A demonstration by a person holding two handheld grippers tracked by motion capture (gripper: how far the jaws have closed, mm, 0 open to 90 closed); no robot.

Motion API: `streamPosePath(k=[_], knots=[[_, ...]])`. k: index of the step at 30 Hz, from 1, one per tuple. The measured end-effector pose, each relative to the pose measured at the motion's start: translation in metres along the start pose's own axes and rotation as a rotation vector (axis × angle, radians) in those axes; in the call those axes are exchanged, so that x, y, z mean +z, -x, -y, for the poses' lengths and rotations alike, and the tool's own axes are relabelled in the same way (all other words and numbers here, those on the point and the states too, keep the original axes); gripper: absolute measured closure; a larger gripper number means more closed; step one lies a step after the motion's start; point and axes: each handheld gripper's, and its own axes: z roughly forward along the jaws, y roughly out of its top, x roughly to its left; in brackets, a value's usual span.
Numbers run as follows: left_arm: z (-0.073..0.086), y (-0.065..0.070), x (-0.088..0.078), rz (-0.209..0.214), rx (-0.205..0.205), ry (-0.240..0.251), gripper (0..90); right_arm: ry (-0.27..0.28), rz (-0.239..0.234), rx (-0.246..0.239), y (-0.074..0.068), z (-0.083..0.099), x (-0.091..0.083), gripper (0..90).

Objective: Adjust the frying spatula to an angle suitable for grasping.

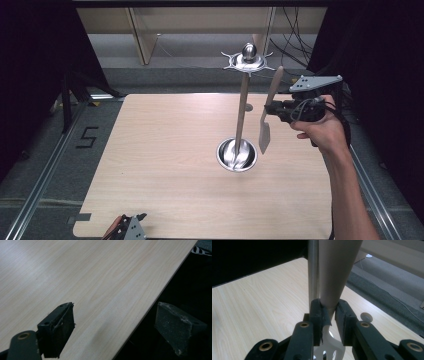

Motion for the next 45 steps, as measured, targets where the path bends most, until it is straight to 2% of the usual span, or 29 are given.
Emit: streamPosePath(k=[1, 2, 5, 8, 11, 14, 20, 21, 22, 28, 29, 33, 36, 37, 38, 39, 40, 41, 43, 45], knots=[[0.000, -0.001, 0.000, 0.005, 0.008, -0.006, 15.0, 0.004, 0.001, -0.032, 0.003, -0.001, 0.001, 76.8], [0.000, 0.000, 0.000, -0.006, 0.007, -0.007, 15.0, 0.013, 0.014, -0.002, 0.001, -0.001, 0.002, 76.8], [0.000, 0.000, 0.000, -0.006, 0.007, -0.006, 15.0, -0.014, 0.007, 0.002, 0.002, -0.002, 0.001, 76.8], [0.000, 0.000, 0.000, -0.001, 0.001, -0.001, 15.0, -0.013, 0.011, -0.020, 0.005, -0.002, 0.002, 76.8], [0.000, -0.001, 0.000, -0.008, 0.008, -0.005, 15.0, -0.013, 0.010, -0.005, 0.002, -0.003, 0.003, 76.8], [0.000, 0.000, 0.000, -0.007, 0.008, -0.006, 15.0, -0.036, 0.003, -0.026, 0.003, -0.004, 0.003, 76.8], [0.000, -0.001, 0.000, -0.008, 0.009, -0.006, 15.0, -0.053, 0.001, -0.022, 0.002, -0.006, 0.006, 76.8], [0.000, -0.001, 0.000, -0.008, 0.009, -0.006, 15.0, -0.051, -0.002, -0.045, 0.003, -0.007, 0.007, 76.8], [0.000, 0.001, -0.001, 0.002, -0.015, -0.019, 15.0, -0.050, 0.006, -0.037, 0.001, -0.009, 0.007, 76.7], [0.001, 0.002, -0.001, 0.012, -0.032, -0.008, 15.0, -0.059, 0.010, -0.041, 0.000, -0.011, 0.011, 76.7], [0.001, 0.002, -0.001, 0.012, -0.032, -0.007, 15.0, -0.060, 0.003, -0.023, -0.001, -0.010, 0.011, 76.6], [0.000, 0.002, -0.001, 0.014, -0.031, -0.007, 15.0, -0.040, 0.018, -0.015, -0.001, -0.009, 0.012, 76.5], [0.001, 0.002, -0.001, 0.012, -0.033, -0.007, 15.0, -0.024, 0.003, 0.001, -0.001, -0.007, 0.013, 76.5], [0.000, 0.001, 0.000, 0.011, -0.004, 0.003, 15.0, -0.013, -0.005, 0.000, -0.001, -0.006, 0.014, 76.5], [0.000, 0.000, -0.001, 0.006, 0.000, -0.004, 15.0, 0.013, -0.003, -0.003, 0.000, -0.005, 0.016, 76.4], [0.000, 0.000, -0.001, 0.007, 0.004, -0.006, 15.0, 0.012, 0.000, 0.011, -0.002, -0.005, 0.015, 76.4], [0.000, 0.000, -0.001, 0.006, 0.003, -0.006, 15.0, -0.007, -0.008, 0.002, -0.002, -0.005, 0.014, 76.1], [0.000, 0.001, 0.000, 0.004, 0.003, -0.005, 15.0, -0.001, -0.006, 0.004, -0.002, -0.005, 0.014, 74.9], [0.000, 0.001, 0.000, 0.005, 0.001, -0.001, 15.0, 0.040, -0.004, 0.022, -0.002, -0.005, 0.014, 73.7], [0.000, 0.000, -0.001, 0.013, 0.011, -0.010, 15.0, 0.057, -0.005, 0.017, -0.002, -0.004, 0.015, 72.6]])
